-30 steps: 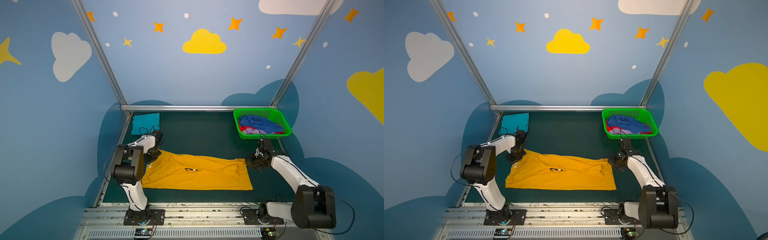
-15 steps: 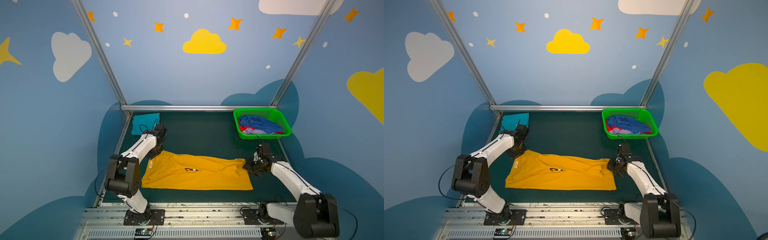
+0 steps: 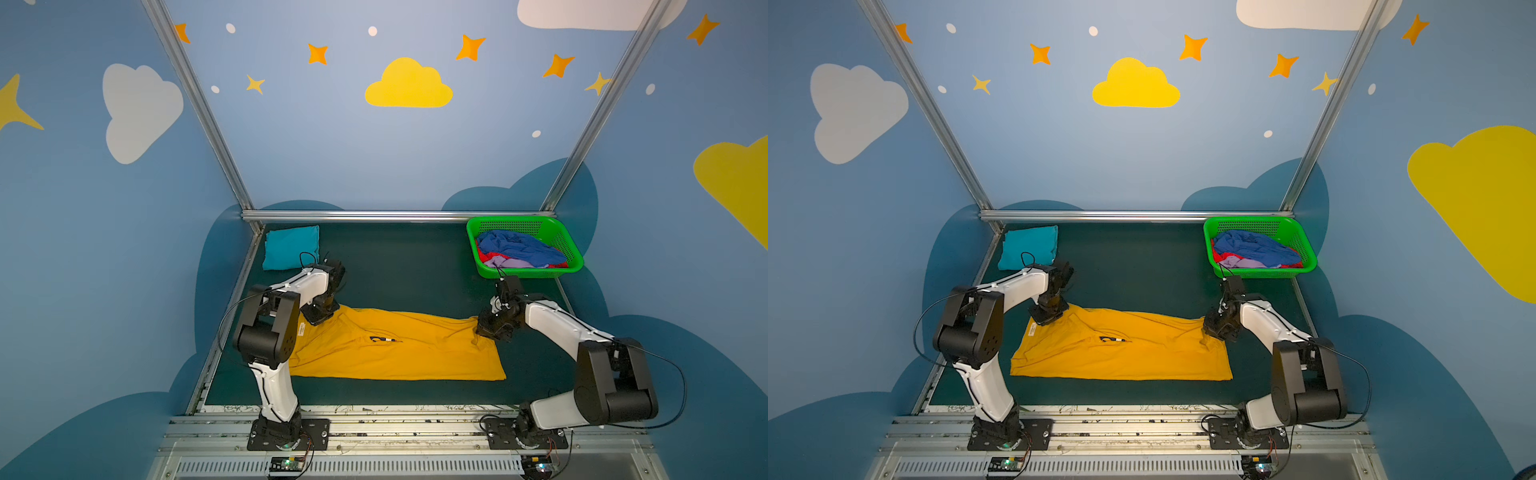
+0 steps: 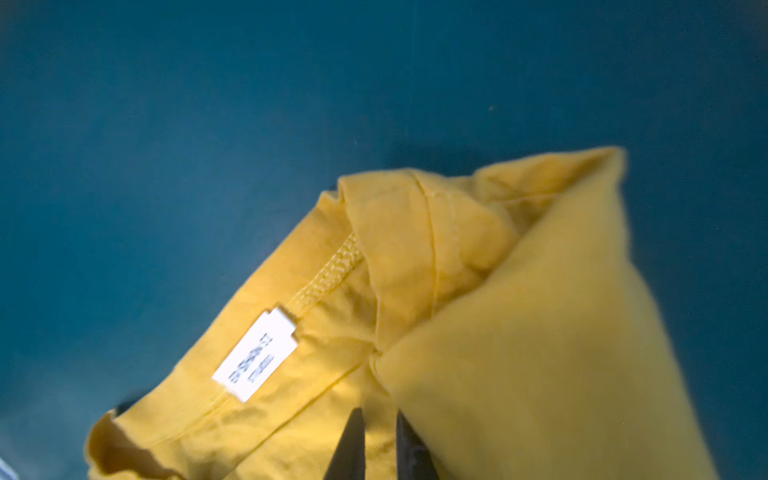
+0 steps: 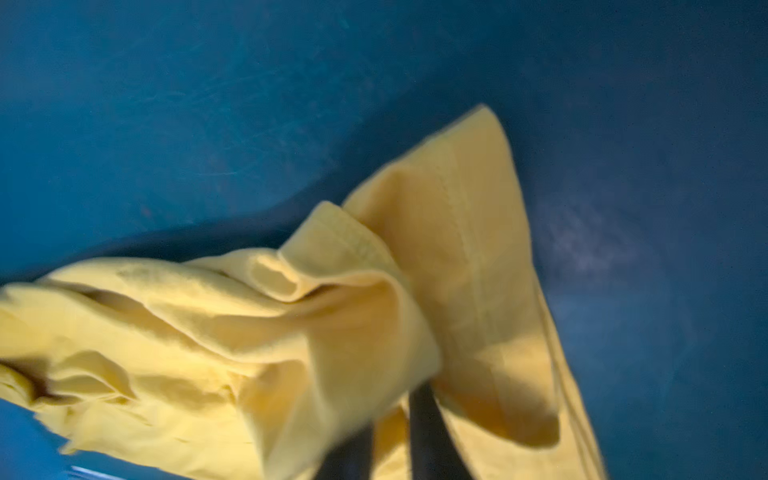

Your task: Fold and stack the t-shirts

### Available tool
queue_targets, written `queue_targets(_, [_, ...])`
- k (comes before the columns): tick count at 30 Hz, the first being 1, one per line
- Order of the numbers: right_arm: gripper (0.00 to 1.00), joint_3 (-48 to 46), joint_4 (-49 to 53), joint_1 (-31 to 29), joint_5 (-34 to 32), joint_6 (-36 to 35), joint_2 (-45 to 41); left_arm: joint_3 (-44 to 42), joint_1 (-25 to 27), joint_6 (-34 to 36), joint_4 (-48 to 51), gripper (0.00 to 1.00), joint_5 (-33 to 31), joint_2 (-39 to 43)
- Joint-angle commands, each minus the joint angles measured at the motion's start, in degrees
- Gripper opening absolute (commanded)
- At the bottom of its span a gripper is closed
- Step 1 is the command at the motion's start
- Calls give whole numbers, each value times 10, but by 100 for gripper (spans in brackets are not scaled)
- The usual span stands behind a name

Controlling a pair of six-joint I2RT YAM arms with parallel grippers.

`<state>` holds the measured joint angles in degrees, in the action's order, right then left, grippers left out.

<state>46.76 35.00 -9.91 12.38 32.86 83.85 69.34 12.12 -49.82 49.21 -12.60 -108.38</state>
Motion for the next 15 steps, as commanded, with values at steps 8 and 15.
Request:
queue_targets(8, [0,-9,29,35,-37,10,-56,-29,-49,4,-36,16,15,-17])
queue_targets(15, [38,-5,33,26,-24,7,-25,-29,-53,11,-38,16,19,-17])
